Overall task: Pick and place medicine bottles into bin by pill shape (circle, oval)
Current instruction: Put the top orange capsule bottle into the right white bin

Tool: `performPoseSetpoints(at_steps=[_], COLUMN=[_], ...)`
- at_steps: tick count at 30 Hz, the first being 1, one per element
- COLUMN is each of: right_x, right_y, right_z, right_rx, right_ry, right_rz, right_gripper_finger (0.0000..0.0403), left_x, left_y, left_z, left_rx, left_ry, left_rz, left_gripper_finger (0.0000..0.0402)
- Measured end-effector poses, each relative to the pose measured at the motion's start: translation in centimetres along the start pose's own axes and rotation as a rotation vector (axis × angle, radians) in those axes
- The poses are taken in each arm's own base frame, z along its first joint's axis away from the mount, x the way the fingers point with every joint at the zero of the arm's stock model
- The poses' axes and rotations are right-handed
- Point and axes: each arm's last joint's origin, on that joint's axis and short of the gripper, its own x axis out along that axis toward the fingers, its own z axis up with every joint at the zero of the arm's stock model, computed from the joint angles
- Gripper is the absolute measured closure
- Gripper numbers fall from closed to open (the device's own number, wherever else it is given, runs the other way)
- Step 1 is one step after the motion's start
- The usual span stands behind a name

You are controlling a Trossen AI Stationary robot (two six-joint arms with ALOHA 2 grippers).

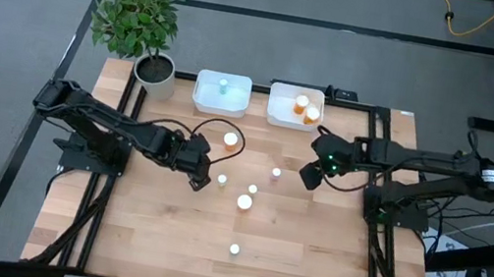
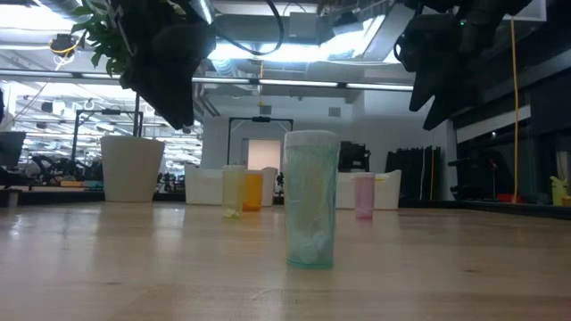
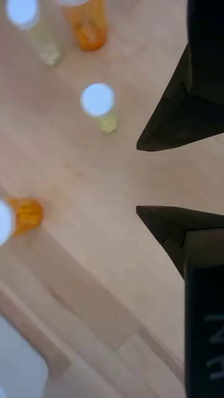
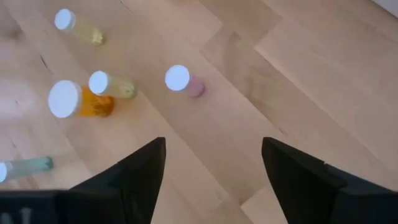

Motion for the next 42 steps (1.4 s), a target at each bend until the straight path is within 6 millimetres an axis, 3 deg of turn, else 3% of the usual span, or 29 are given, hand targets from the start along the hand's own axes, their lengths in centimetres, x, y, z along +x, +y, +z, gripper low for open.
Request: performPoseSetpoints(at_steps=[13,17,21,31,42], right_x=[0.0,0.0,0.0,0.0,0.0], right_y=[0.8,0.9,1.0,1.0,1.0], right_z=[0.0,0.1,0.1,0.1,0.1], right_rx=[-0.023,-0.025,-0.025,-0.025,-0.032], right_ry=[-0.032,-0.04,-0.046,-0.046,-0.046], right_rz=[0.049,0.056,0.061,0.062,0.062], right_gripper_finger=[0.0134,0.0134,0.0134,0.0134,0.0134], left_x=[1.4,2.5,4.9,8.4,12.5], left_y=[2.4,2.5,2.0,2.8,2.5], left_z=[2.4,3.1,3.4,4.1,5.1], left_rx=[-0.251,-0.2,-0.142,-0.016,-0.014], left_ry=[0.037,0.052,0.046,0.074,0.019], left_rz=[0.03,-0.019,-0.073,-0.002,-0.015], left_gripper_finger=[0.0255,0.0255,0.0255,0.0255,0.0255])
